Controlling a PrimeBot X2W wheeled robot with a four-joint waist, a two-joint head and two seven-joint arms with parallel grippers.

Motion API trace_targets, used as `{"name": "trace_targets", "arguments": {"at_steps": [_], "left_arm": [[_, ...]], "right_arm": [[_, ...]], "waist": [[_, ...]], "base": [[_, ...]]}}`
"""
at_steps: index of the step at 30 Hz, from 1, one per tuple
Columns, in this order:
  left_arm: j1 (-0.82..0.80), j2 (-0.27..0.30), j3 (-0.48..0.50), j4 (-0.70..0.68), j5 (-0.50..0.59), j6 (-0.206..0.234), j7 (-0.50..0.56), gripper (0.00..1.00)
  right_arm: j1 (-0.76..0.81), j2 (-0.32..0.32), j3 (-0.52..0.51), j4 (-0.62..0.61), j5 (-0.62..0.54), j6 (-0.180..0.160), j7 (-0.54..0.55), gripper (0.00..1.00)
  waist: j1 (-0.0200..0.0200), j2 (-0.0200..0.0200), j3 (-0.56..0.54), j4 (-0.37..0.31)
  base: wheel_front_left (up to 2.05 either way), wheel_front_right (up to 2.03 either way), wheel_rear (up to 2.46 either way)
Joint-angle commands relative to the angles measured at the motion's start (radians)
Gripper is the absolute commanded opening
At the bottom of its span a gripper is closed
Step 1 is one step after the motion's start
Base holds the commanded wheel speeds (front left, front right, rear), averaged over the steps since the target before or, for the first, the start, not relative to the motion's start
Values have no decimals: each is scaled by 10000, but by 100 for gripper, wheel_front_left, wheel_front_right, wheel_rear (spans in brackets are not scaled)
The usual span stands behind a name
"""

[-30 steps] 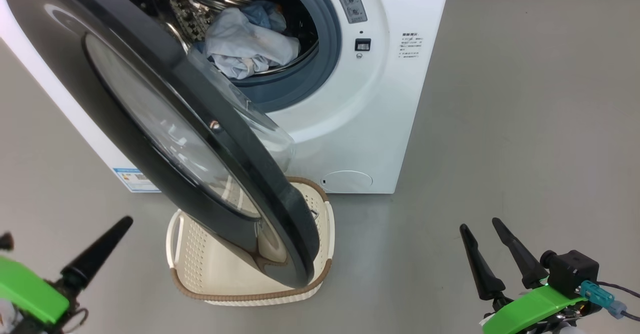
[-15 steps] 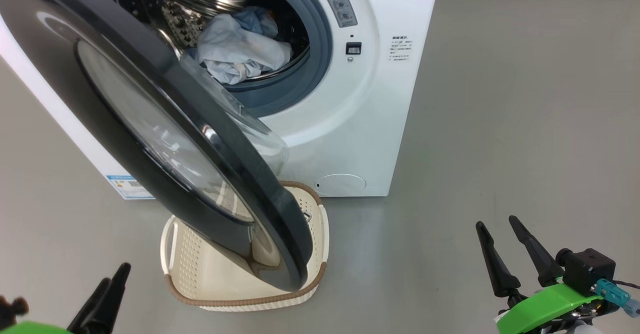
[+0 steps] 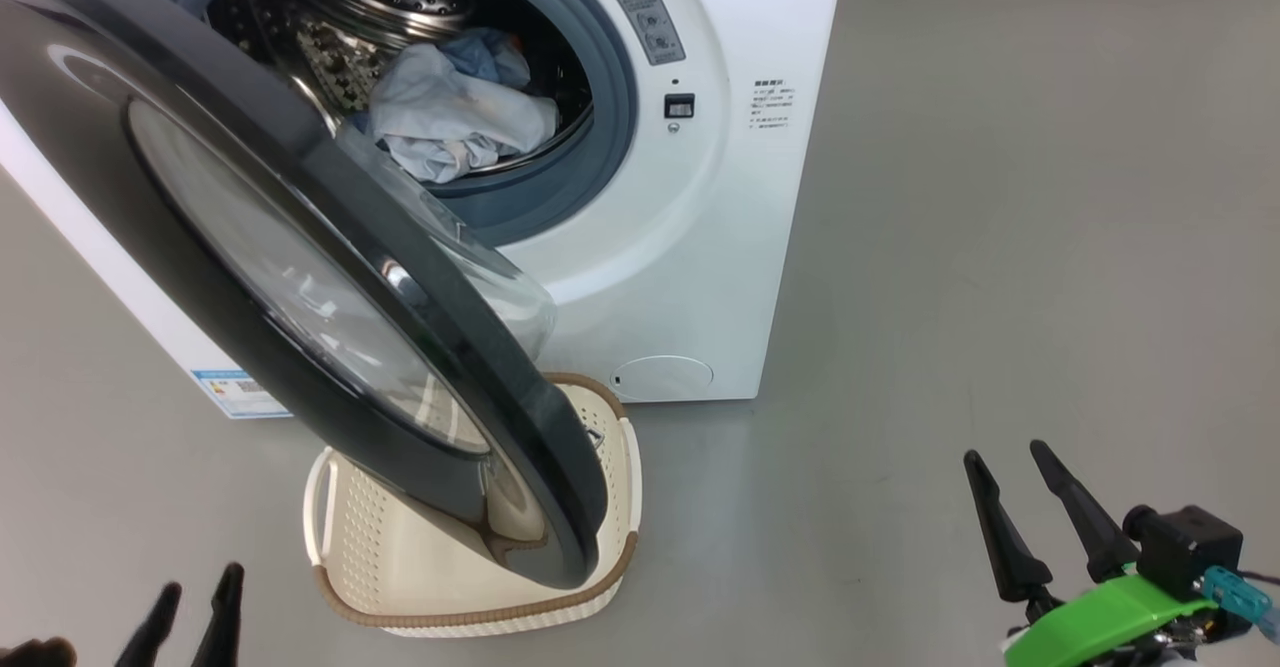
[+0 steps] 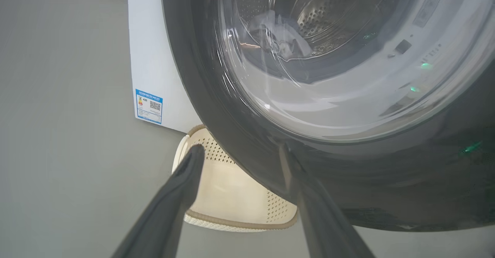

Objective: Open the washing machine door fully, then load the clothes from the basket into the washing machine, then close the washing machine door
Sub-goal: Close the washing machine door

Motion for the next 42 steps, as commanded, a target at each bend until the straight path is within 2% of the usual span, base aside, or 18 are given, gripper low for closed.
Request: {"name": "trace_targets", "arguments": {"at_steps": [1, 9, 19, 30, 42], "left_arm": [[-512, 125, 647, -148, 515, -27, -128, 100], [-246, -899, 1796, -668, 3324, -27, -132, 100], [12, -1781, 2790, -1201, 5087, -27, -133, 100], [182, -2436, 3100, -956, 5789, -27, -133, 100], [106, -2486, 3090, -941, 5904, -27, -133, 100]], "right_arm": [[121, -125, 138, -213, -17, 27, -49, 100], [272, -119, -16, -262, -28, 27, -49, 100], [381, -49, -179, -306, -60, 27, -49, 100], [501, 86, -242, -189, -122, 27, -49, 100], [472, 104, -223, -167, -151, 27, -49, 100]], "waist": [[-1, -1, -30, -26], [-1, -1, -38, -71], [-1, -1, -26, -109], [-1, -1, 22, -90], [-1, -1, 15, -34]], "base": [[0, 0, 0], [0, 0, 0], [0, 0, 0], [0, 0, 0], [0, 0, 0]]}}
